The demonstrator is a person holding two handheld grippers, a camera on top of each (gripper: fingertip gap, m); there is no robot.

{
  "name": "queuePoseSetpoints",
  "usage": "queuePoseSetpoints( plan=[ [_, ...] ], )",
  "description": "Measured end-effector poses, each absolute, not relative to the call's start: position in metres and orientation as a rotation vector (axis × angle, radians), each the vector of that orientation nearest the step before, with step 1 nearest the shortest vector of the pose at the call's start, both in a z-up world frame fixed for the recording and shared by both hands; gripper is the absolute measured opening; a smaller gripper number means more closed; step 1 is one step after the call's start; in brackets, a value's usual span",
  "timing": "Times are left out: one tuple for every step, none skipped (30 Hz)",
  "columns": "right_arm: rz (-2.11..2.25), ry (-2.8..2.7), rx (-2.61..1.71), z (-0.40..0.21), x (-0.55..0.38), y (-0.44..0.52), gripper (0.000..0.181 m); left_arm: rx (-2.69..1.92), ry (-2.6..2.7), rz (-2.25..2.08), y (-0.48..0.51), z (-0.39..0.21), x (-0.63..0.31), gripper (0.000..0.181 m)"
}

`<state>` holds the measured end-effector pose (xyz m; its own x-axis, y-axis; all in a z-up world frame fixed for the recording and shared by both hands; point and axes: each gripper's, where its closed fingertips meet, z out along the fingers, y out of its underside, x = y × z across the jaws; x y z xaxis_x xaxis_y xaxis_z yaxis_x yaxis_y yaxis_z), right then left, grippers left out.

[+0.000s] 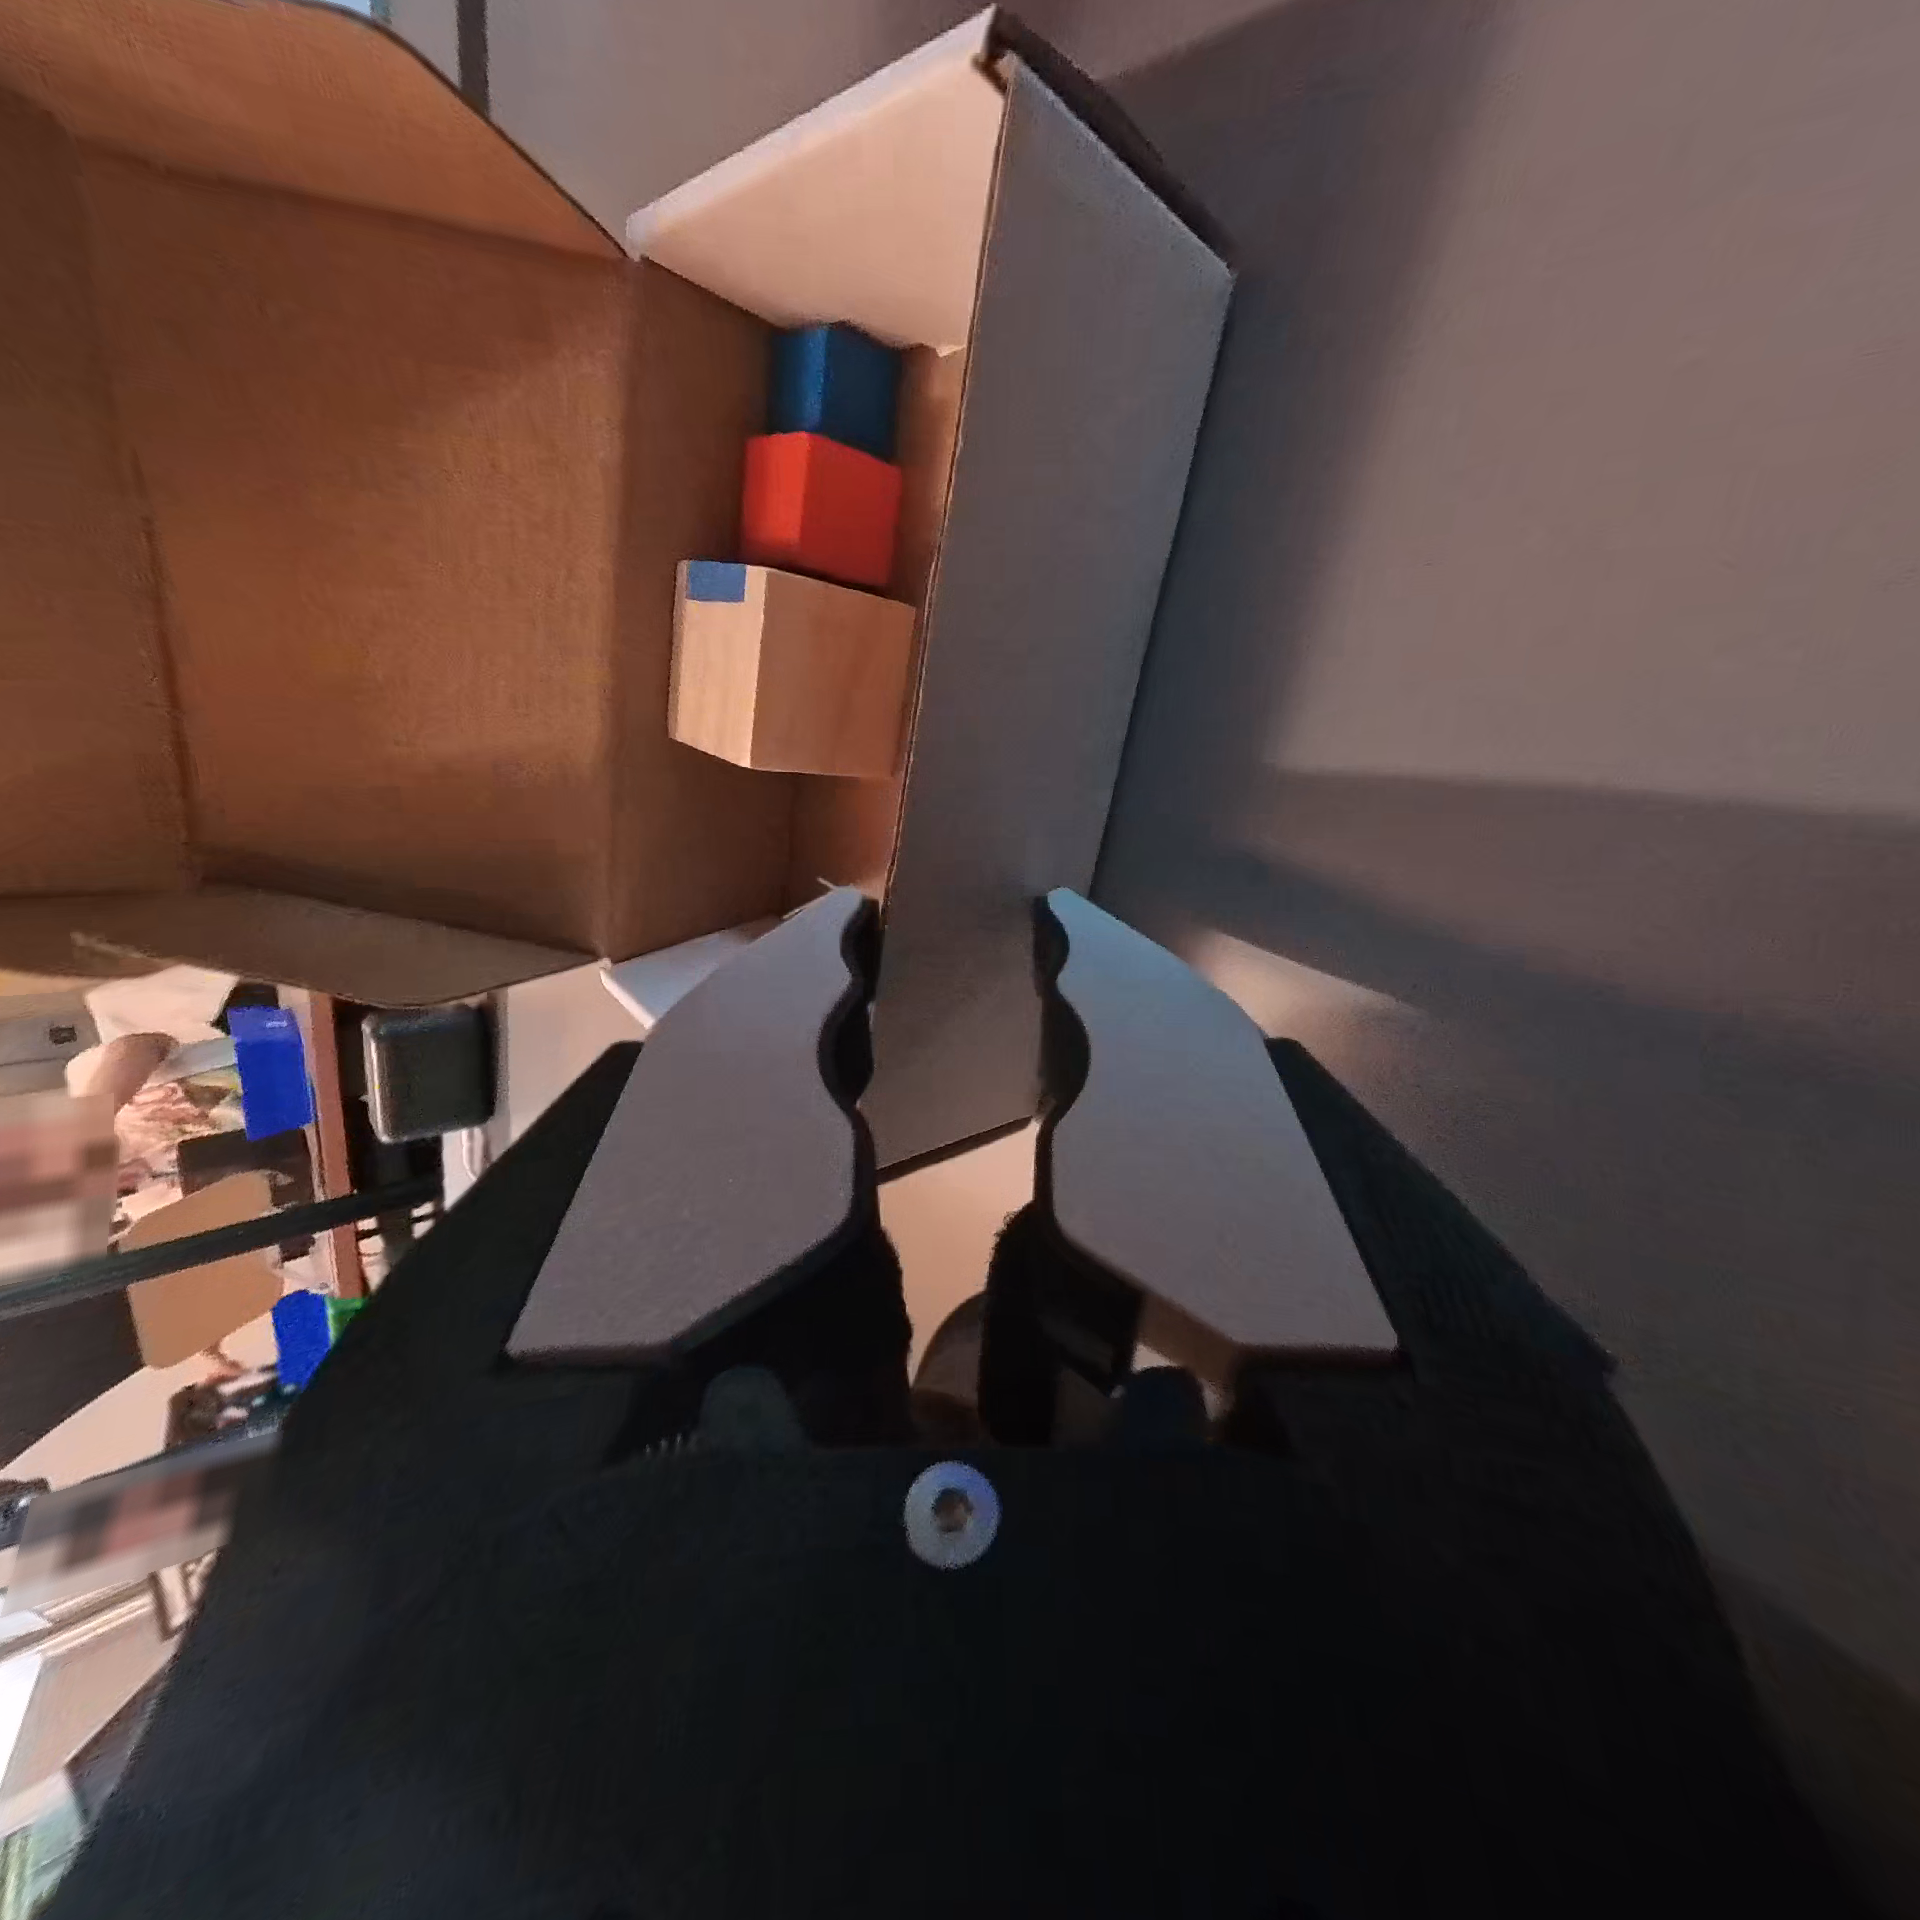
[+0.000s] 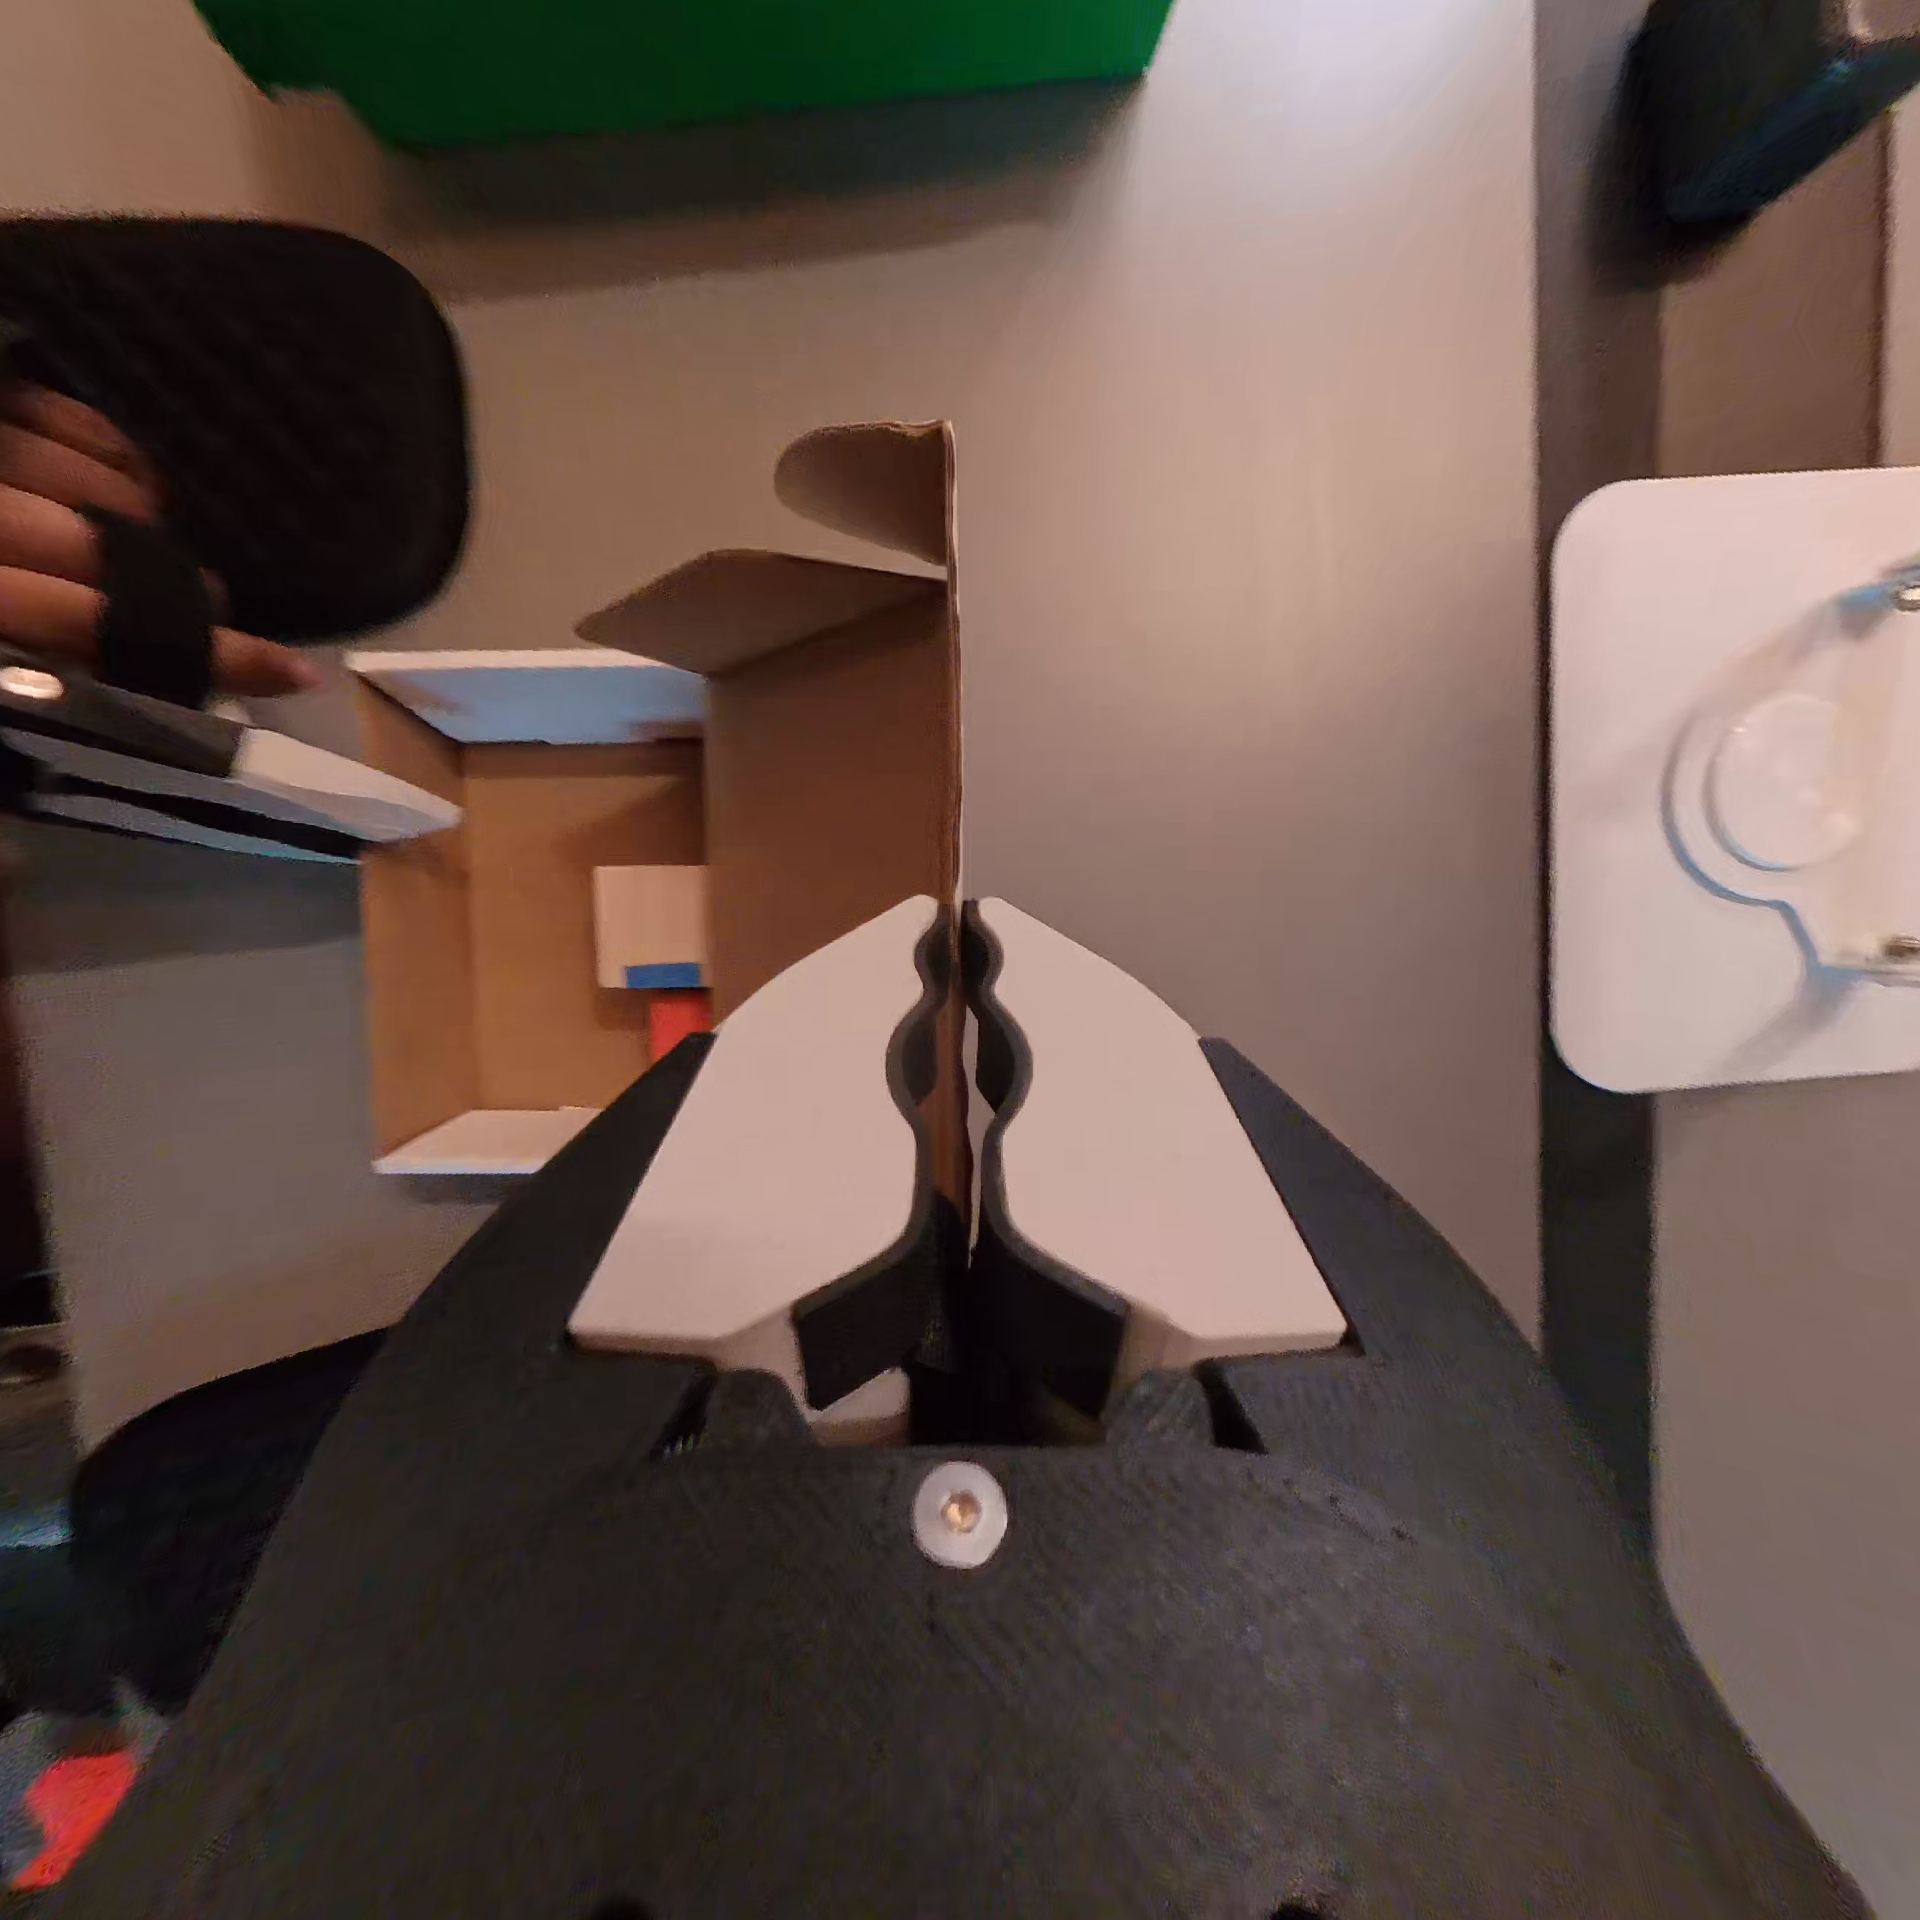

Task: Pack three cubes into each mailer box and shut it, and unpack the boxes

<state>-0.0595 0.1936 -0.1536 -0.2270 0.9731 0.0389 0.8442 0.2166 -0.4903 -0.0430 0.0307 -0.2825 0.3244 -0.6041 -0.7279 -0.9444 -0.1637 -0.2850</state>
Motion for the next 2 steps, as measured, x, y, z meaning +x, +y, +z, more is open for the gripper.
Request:
queuePoseSetpoints(
  plan=[
    [0.469, -2.164, -1.676, -0.1589, -0.0597, 0.1983, 0.002, -1.873, 1.374, 0.6, 0.0313, -0.2826, -0.0432, 0.028],
    [0.416, -2.168, -1.654, -0.1648, -0.0609, 0.2024, 0.002, -1.883, 1.376, 0.596, 0.0317, -0.2824, -0.0427, 0.027]
  ],
)
